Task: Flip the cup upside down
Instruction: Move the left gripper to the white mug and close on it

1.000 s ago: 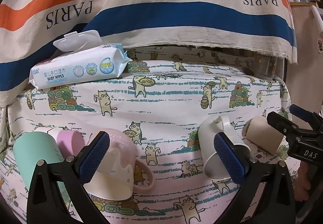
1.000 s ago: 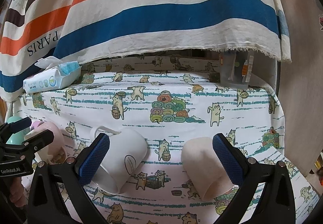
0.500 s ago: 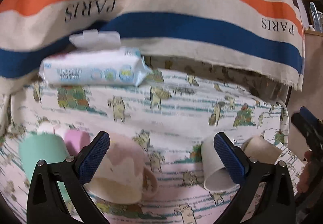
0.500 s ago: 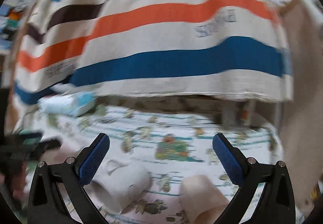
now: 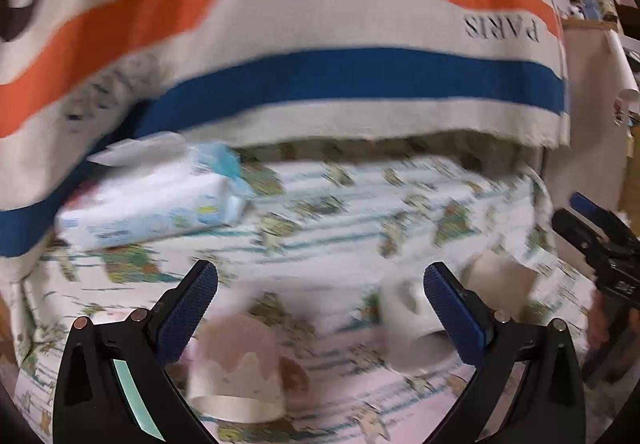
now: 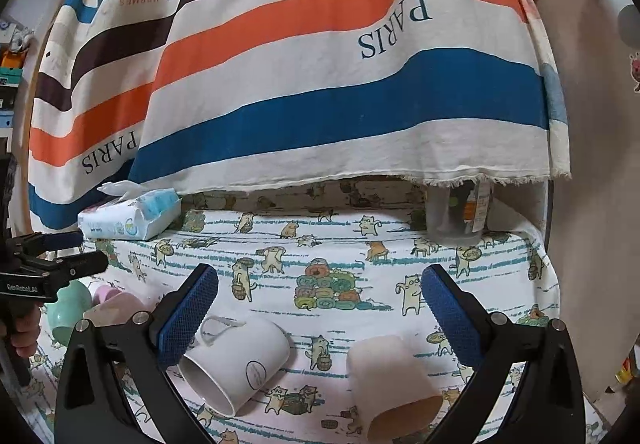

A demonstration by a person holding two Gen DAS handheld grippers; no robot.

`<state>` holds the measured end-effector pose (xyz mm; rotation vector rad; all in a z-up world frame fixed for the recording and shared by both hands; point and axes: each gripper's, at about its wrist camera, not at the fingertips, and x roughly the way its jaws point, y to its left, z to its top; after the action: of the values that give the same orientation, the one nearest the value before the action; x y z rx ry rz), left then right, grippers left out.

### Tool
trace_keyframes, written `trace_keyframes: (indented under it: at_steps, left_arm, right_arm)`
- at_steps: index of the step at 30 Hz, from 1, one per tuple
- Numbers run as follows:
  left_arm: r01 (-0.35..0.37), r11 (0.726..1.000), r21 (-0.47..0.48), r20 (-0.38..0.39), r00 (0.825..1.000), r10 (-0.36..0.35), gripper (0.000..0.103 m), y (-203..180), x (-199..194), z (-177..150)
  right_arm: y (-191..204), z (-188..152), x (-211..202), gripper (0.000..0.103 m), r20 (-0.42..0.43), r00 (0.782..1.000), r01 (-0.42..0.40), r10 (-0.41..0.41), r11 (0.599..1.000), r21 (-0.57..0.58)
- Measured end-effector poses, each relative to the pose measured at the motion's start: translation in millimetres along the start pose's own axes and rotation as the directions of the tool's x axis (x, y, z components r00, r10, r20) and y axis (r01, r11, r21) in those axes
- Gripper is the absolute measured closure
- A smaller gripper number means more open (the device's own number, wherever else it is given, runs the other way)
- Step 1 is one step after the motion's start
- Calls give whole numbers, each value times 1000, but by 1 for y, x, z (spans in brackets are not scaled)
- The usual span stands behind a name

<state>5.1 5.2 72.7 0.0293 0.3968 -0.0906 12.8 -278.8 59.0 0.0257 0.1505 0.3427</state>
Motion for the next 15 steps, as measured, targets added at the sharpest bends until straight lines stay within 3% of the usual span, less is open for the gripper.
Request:
trace_keyframes:
  at_steps: [3,6,10,12,15]
  left_arm:
    - [75,997,3,-101,992,-74,1,-11,13,6]
    - [122,992,-15,-220,968,-122,2,-25,32,4]
    - [184,979,-86,-332,921,-203,27,-40,60,-1]
    - [206,968,-146,-365,898,-246,31,-43,74,-2]
    - [202,964,-175,-394,883,-256,43,-51,93,0]
  right_arm:
    - [-7,1,2,1,-13,1000,-4,4,1000,24]
    - [-8,0,4,3,-19,1000,15,-15,1000,14]
    - [-10,-3,12,8,-55,998,6,-5,1000,25]
    - [-10,-6,17,12,-77,997,6,-4,1000,26]
    - [-12,-10,23,13,-102,995,2,2,999,37]
